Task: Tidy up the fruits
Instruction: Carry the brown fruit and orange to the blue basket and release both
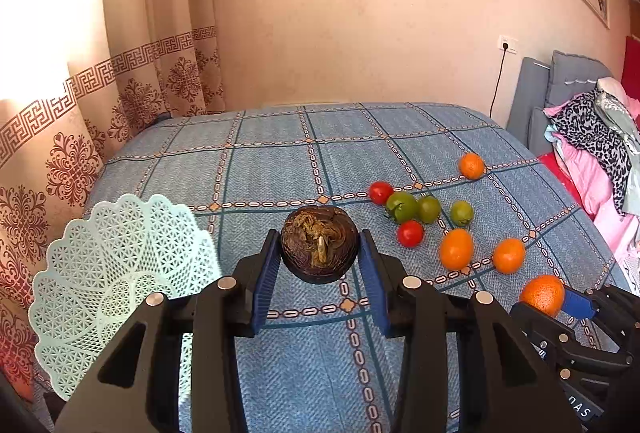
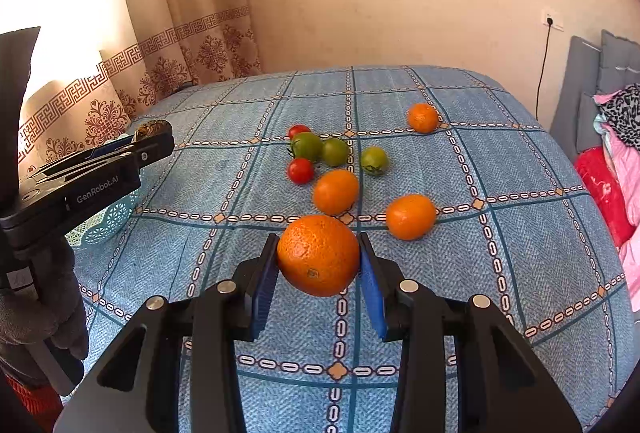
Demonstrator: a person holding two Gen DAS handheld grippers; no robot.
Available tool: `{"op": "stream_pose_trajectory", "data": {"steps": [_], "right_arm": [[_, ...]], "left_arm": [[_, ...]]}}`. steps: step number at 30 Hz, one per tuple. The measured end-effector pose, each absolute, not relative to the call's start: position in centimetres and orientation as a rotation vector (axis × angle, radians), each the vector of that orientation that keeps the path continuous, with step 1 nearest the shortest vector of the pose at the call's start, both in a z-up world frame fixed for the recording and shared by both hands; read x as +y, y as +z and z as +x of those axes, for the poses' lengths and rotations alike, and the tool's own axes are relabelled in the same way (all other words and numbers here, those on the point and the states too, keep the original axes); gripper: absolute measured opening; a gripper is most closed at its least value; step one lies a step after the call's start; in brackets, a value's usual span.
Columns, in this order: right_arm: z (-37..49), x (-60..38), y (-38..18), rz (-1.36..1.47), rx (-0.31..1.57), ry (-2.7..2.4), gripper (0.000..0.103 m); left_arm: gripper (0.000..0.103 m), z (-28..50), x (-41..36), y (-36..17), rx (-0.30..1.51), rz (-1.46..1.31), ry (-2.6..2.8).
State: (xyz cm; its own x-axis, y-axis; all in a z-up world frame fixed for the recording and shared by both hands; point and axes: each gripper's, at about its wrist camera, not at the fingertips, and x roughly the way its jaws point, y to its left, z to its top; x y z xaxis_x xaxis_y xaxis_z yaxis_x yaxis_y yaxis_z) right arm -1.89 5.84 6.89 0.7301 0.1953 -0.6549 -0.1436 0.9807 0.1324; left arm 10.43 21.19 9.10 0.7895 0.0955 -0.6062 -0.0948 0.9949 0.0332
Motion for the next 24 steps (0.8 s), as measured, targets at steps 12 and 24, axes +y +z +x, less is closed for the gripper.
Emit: {"op": "stream_pose_trajectory", "data": {"steps": [12,24], "right_arm": [[0.1,13.3,7.5,0.059,0.739,0.336,0.039],[1.8,20.0,9.2,0.036,0.725,0.441,0.039]], "left_arm": [[0.041,6.5,28.9,9.1,0.645,-0.009,0.292],[0.041,4.3,35.7,7.8,0.668,-0.114,0.387]]}}
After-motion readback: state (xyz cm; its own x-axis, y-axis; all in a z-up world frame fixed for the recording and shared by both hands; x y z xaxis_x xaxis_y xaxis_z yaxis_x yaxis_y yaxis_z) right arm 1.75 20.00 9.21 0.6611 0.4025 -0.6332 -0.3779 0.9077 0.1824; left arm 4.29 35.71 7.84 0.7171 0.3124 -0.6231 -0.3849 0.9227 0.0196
